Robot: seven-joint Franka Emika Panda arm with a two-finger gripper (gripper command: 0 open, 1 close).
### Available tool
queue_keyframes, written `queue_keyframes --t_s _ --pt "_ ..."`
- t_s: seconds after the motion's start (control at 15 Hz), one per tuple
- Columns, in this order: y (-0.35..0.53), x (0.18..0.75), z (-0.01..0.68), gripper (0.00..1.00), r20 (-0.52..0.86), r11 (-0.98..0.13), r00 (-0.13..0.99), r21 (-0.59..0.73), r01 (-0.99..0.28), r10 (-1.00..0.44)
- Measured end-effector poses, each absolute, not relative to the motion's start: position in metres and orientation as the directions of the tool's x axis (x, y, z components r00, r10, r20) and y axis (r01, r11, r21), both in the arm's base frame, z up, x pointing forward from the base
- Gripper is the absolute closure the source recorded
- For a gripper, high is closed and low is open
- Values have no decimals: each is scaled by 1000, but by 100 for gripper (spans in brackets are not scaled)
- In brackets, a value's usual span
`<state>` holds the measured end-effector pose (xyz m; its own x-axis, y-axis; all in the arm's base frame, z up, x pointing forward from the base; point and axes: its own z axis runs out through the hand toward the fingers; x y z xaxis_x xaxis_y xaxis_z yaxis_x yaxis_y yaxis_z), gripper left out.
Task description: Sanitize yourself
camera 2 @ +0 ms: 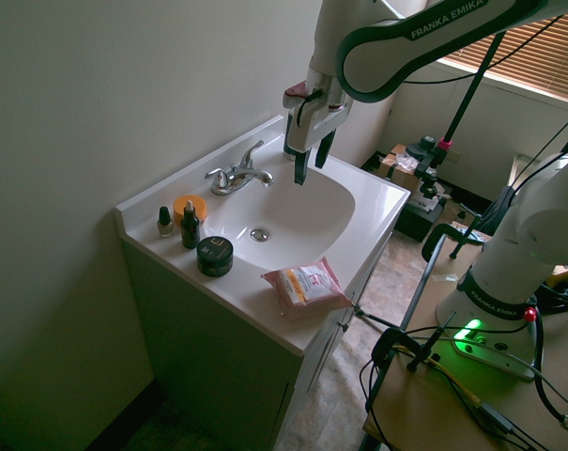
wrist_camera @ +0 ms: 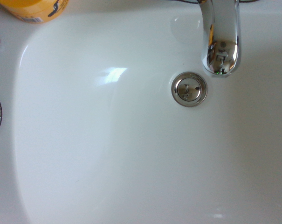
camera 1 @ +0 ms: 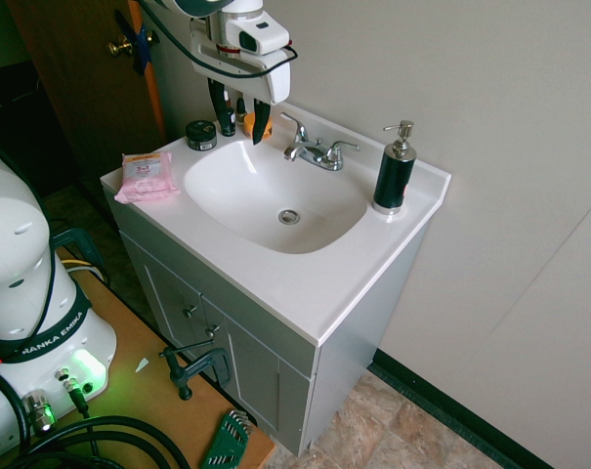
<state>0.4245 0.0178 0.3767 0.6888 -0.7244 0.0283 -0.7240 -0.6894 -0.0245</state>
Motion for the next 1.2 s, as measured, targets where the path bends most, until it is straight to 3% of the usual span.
queue_keyframes --t_s 0.4,0.47,0.87,1.2 --pt "-1 447 399 0 57 -657 655 -67 -751 -754" --pt "-16 464 414 100 77 -638 633 -88 -765 -770" --pt "-116 561 458 100 105 -518 507 -137 -845 -855" --pt "-153 583 468 100 102 -473 463 -135 -871 -881"
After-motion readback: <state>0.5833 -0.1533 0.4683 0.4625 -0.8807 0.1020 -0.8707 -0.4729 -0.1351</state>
